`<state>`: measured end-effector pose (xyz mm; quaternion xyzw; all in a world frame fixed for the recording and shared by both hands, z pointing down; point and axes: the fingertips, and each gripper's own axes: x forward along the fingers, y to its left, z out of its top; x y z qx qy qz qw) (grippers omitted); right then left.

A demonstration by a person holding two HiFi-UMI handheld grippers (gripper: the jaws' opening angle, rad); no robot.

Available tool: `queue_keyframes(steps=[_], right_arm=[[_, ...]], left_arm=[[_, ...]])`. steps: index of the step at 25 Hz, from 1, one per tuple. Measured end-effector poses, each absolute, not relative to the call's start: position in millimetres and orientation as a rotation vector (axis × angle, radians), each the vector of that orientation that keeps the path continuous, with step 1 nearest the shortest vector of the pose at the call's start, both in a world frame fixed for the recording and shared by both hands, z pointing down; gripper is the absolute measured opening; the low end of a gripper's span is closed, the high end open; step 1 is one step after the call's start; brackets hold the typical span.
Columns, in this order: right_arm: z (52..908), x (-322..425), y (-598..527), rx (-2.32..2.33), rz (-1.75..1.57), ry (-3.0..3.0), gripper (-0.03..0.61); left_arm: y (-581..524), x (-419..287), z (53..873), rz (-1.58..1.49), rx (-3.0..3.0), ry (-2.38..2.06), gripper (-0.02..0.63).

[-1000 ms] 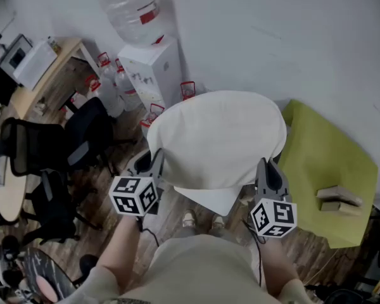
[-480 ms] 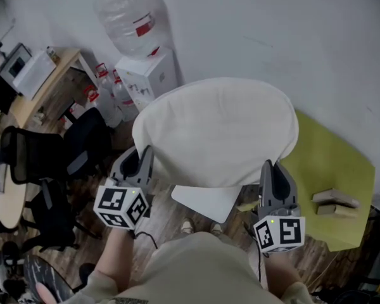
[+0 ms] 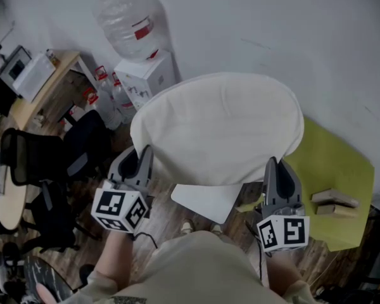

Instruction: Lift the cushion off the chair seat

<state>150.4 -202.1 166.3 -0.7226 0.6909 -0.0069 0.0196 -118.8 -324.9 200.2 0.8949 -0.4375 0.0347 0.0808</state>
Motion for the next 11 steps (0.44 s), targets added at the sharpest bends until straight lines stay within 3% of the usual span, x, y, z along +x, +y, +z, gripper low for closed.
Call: queue_keyframes(steps=[11], right_arm=[[166.3, 151.3, -196.8, -2.256, -0.014, 2.139, 0.035]], left_arm=[[-319.5, -117.3, 201.1, 0.117, 2.68, -1.299, 0.072]])
